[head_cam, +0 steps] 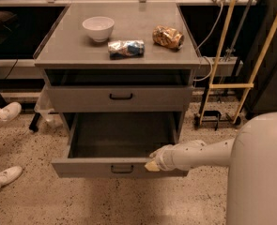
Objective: Open middle drawer
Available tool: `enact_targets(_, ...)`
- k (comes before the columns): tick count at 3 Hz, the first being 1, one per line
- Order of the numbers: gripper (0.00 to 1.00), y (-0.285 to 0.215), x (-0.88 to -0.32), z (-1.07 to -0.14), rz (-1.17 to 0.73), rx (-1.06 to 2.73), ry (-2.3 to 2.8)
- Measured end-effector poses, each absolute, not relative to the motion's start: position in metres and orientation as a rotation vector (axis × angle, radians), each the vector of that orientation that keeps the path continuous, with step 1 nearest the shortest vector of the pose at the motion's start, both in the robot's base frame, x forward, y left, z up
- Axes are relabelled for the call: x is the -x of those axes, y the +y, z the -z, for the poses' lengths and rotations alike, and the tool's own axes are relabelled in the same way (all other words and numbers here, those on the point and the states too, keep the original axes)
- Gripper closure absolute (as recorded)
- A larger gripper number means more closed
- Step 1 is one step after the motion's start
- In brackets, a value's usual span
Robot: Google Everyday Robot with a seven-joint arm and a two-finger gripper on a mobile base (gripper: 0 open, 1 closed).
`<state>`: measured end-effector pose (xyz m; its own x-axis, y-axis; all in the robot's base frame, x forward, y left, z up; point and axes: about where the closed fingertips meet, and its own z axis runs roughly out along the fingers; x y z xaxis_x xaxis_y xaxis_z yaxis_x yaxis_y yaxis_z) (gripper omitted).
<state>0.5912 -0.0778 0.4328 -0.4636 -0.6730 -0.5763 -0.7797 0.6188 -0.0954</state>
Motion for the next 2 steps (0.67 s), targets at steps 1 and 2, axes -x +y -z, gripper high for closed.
enact_targets(1,1.0,-0.0782,-0.5862,-0.4308,-0.246,1.145,2.263)
enact_targets(2,1.0,-0.077,-0.5862,-0.4322,-0.246,1.145,2.263)
